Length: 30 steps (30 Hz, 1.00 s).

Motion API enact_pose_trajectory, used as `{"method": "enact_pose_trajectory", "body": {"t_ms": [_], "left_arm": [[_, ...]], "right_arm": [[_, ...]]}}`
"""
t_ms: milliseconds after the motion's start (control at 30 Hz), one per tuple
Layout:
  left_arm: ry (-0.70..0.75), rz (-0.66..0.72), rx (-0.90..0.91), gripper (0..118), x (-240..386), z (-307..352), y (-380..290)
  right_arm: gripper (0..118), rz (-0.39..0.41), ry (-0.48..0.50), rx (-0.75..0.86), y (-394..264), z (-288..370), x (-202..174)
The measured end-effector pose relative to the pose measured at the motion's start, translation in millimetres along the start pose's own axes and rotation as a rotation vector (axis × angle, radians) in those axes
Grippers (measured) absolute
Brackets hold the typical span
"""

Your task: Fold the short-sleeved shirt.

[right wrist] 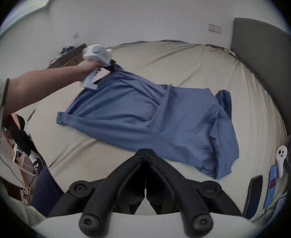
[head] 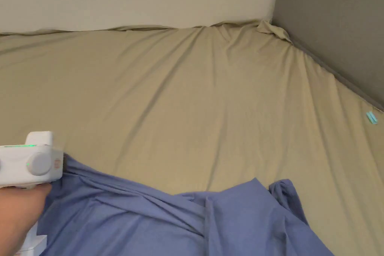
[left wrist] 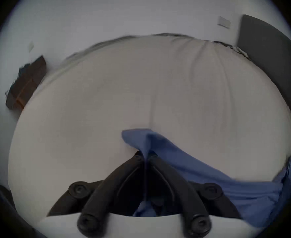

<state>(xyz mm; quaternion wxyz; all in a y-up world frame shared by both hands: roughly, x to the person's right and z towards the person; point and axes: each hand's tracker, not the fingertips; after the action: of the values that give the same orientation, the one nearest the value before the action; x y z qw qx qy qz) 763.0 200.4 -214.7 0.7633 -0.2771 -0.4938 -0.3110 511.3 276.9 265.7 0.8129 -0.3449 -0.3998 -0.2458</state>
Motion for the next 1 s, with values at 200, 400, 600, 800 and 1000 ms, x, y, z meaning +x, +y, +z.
{"method": "enact_pose_trajectory", "body": {"t_ms": [200, 400, 600, 800, 1000], "left_arm": [[-0.360, 0.492, 0.191, 0, -59, 85, -22], [-0.383, 0.540, 0.254, 0, -99, 160, -25], [-0.393, 0.506, 0.230, 0, -92, 173, -27], [-0.388, 0.534, 0.201, 0, -97, 170, -28], [-0.362, 0.547, 0.172, 0, -100, 175, -38]], "right_arm": [[3, -0.053, -0.043, 0.058, 16, 6, 34], [117, 0.045, -0.269, -0.007, 40, 3, 83], [118, -0.051, -0.318, -0.125, 49, -45, 176], [47, -0.127, -0.177, -0.250, 19, -96, 204], [6, -0.006, -0.286, -0.192, 28, -65, 164]]}}
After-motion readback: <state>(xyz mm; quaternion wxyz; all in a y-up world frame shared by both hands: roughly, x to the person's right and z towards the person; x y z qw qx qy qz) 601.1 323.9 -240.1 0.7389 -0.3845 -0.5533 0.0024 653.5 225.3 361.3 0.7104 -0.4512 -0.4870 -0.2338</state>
